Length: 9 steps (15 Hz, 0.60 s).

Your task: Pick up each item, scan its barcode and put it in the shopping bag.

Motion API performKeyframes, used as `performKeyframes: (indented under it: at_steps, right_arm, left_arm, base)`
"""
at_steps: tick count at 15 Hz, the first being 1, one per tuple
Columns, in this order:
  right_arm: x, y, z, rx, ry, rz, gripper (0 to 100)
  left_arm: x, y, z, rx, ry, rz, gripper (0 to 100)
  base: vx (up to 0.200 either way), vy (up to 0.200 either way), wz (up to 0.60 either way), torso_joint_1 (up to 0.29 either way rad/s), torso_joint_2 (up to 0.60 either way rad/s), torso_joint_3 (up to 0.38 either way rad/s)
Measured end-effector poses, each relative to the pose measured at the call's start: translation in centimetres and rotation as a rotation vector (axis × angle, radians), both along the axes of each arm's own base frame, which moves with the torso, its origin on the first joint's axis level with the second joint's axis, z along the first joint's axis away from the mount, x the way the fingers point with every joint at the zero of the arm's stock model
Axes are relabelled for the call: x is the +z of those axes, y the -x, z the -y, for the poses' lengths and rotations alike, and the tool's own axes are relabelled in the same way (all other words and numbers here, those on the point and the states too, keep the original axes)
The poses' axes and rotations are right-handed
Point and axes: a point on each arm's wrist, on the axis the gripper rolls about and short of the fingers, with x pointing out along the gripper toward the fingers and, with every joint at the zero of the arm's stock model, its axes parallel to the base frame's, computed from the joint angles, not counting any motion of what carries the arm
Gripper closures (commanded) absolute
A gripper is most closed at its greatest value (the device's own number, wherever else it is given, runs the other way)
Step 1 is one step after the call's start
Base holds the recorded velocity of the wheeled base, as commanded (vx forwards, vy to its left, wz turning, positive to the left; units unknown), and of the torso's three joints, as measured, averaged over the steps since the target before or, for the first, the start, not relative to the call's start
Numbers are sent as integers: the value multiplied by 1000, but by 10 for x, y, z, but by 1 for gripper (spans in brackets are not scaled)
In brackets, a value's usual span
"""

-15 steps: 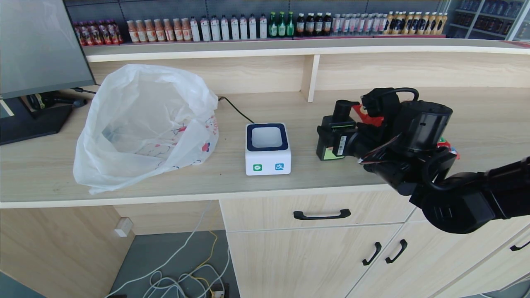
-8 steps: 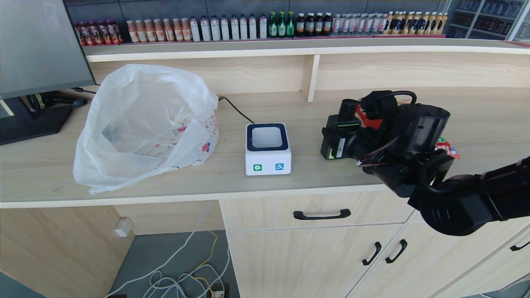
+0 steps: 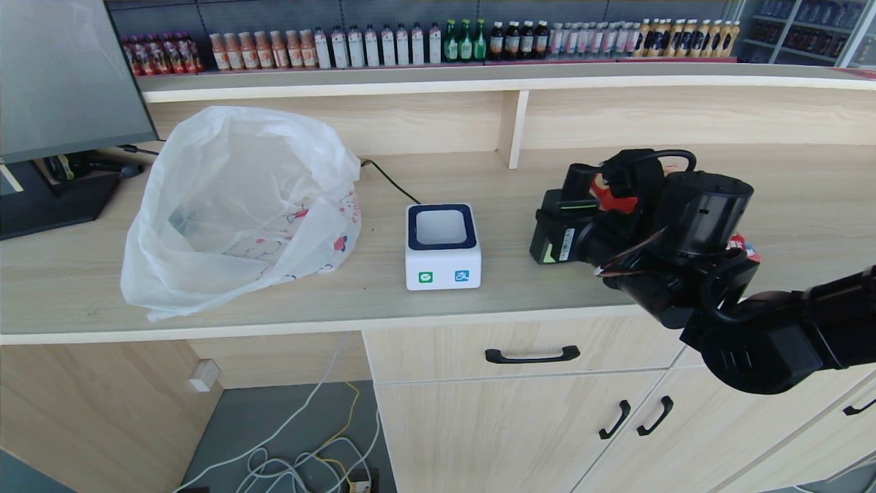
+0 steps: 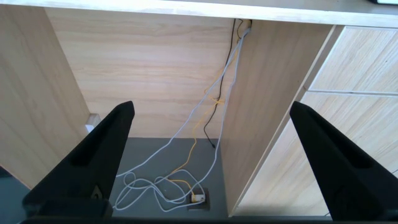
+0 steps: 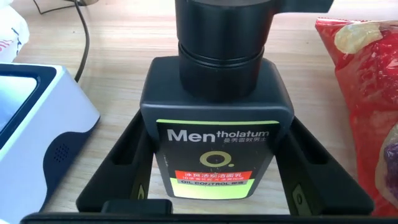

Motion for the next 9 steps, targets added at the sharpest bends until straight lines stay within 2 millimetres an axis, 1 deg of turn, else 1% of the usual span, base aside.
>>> performKeyframes:
  at_steps: [9]
  right_arm:
    - [8,4,2,13,-13,27,100]
  left_arm:
    - [0,0,0,0,0,0,0]
  base:
    - [0,0,0,0,0,0]
